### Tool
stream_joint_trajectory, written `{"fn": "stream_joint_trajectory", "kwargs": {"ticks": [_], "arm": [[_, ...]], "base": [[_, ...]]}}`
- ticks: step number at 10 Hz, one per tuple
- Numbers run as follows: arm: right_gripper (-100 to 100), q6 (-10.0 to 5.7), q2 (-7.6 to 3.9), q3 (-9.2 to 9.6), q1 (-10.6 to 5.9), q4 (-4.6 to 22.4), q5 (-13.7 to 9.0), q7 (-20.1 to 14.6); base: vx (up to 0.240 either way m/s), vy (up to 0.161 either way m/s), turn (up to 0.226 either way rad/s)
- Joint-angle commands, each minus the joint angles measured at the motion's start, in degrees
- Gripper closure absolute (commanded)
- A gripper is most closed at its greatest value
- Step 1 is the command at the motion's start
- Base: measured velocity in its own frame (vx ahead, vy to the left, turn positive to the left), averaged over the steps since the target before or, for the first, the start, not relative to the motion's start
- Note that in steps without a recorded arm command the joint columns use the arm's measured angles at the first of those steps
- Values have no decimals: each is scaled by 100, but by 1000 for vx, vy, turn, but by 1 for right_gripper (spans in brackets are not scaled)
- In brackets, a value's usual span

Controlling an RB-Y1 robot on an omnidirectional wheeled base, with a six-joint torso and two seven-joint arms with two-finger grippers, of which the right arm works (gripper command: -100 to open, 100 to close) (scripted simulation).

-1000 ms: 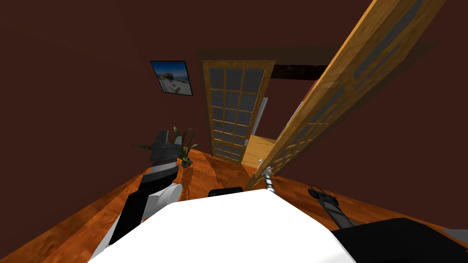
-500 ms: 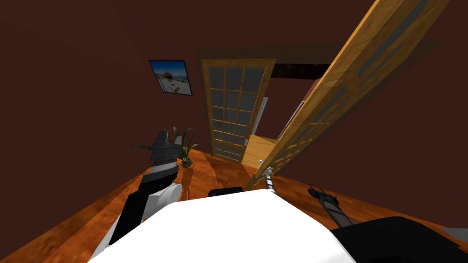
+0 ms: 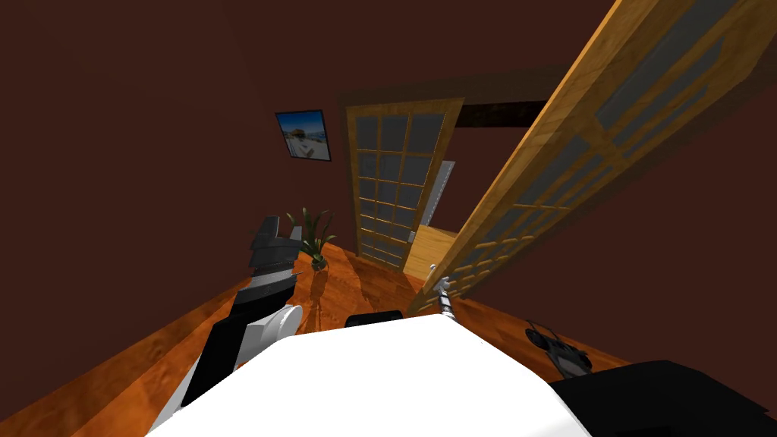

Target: Pull the door open

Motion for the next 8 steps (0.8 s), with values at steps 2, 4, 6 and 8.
{"fn": "stream_joint_trajectory", "kwargs": {"ticks": [2,4,6,8], "arm": [[100,88,-87,-88,50,-27,-83,-200],[100,80,-96,-78,44,-46,-139,-492],[100,73,-105,-69,38,-66,-196,-789],[100,73,-105,-69,38,-66,-196,-789]], "base": [[-73,-59,121],[-58,-51,149],[-89,-76,198],[-54,-18,41]]}}
